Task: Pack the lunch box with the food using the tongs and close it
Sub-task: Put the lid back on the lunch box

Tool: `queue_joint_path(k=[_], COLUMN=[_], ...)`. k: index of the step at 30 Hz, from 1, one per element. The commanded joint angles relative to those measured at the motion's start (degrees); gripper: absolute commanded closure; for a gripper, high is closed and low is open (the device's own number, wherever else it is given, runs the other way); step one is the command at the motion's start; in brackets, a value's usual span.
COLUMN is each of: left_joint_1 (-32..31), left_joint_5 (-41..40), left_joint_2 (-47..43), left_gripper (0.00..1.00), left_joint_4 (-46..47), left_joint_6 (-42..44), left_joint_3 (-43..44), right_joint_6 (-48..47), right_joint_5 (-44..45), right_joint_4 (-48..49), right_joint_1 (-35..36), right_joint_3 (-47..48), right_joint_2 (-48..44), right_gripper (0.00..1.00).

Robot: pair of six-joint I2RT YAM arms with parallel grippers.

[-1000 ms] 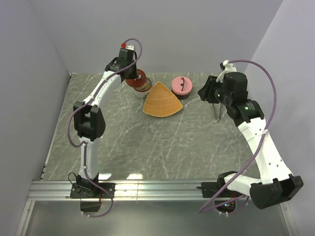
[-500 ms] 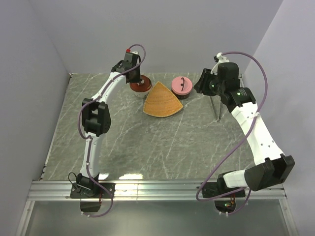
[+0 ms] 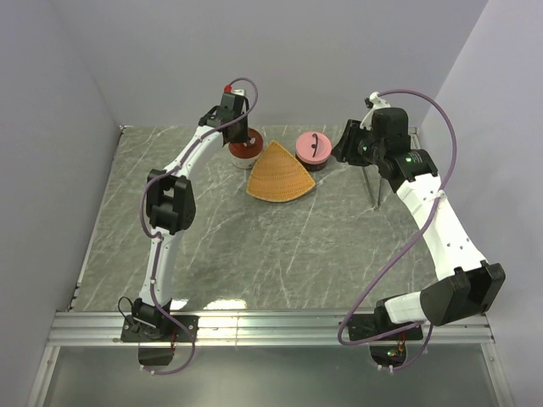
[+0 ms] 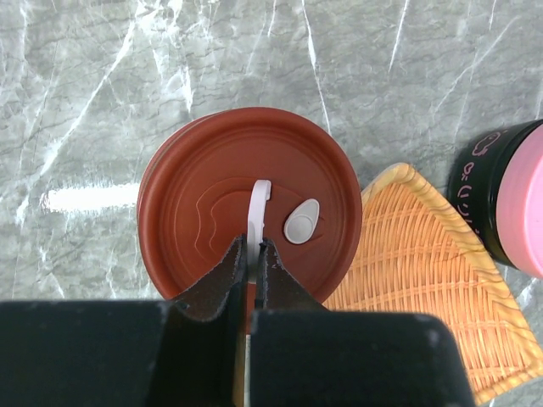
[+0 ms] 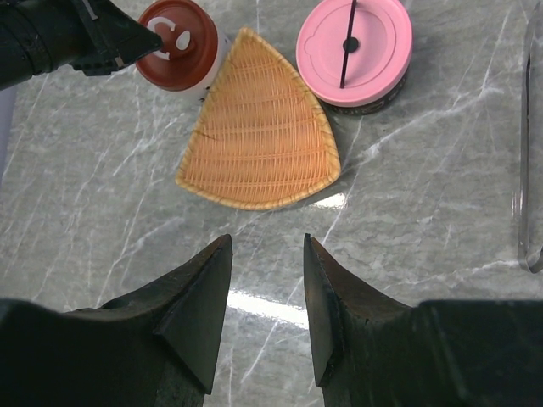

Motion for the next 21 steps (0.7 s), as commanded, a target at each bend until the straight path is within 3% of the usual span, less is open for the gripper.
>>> queue_joint_path(k=[1, 9, 21], left_joint_1=[-0.5, 0.3, 3.2], left_joint_5=[0.6, -1.1, 3.5], left_joint_2=[0.9, 1.0, 0.3], left_gripper=[0.96, 0.95, 0.96], left_joint_4=[0.4, 0.9, 2.9], left_joint_6=[-1.2, -4.2, -7.4], left_joint_3=[2.2, 1.9, -1.1], right_joint_6=[-0.5, -0.9, -0.8], right_joint_5=[-0.7, 0.0, 0.1], right_joint_4=[1.1, 0.4, 0.3], right_joint_1=[-0.3, -0.2, -0.2], right_joint_3=[1.7, 1.9, 2.8], right_joint_2=[-0.1, -0.3, 0.3], right_gripper=[0.53, 0.53, 0.53])
